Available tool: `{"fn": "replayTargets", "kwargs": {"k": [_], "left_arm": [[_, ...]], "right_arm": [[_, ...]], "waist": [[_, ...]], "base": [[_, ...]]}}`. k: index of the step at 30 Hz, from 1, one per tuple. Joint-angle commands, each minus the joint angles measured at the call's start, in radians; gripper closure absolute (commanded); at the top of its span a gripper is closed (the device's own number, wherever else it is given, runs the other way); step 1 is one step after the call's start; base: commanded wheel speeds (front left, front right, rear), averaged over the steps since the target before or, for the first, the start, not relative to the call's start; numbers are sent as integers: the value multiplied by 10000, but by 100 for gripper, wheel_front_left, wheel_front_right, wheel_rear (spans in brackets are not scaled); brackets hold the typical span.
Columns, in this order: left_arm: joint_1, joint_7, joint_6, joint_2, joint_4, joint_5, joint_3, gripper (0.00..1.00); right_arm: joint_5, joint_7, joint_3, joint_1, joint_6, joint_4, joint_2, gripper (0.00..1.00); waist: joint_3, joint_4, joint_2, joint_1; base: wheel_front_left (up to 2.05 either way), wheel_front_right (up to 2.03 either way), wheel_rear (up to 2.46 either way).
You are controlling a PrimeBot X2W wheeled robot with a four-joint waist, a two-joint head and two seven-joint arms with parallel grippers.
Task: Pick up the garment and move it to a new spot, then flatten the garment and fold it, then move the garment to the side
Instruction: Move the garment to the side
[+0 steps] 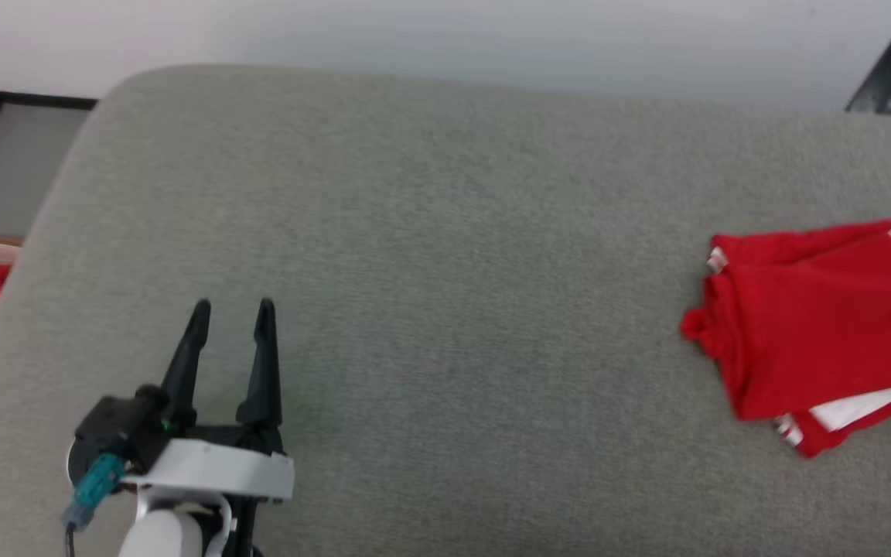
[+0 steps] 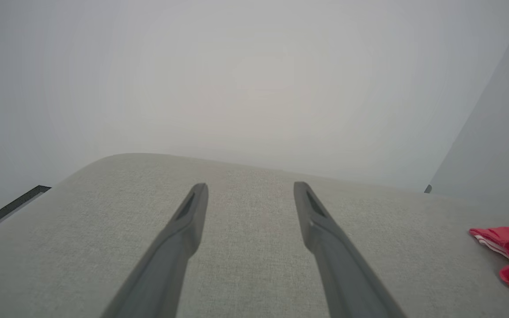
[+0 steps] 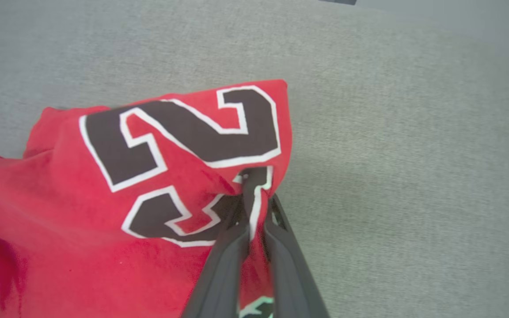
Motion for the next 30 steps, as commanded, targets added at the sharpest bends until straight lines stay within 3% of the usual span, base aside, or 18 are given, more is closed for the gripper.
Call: {"fn": "replayTargets", "kwargs": {"k": [1, 17, 30], "left_arm": [[-155, -10, 1, 23, -35, 89, -28, 0], [-1271, -10, 1, 117, -188, 188, -498, 0], [-1722, -10, 1, 243, -232, 171, -742, 0]], "right_arm": [[-60, -82, 10, -160, -15, -20, -124, 100], [-789, -1131, 657, -1532, -15, 175, -1889, 100], [-2188, -2374, 1267, -2553, -15, 1112, -3023, 100]], "waist": [[402, -371, 0, 0], [1790, -1097, 0, 0], [2428, -1162, 0, 0]], "base": [[0, 0, 0], [0, 0, 0], [0, 0, 0]]}}
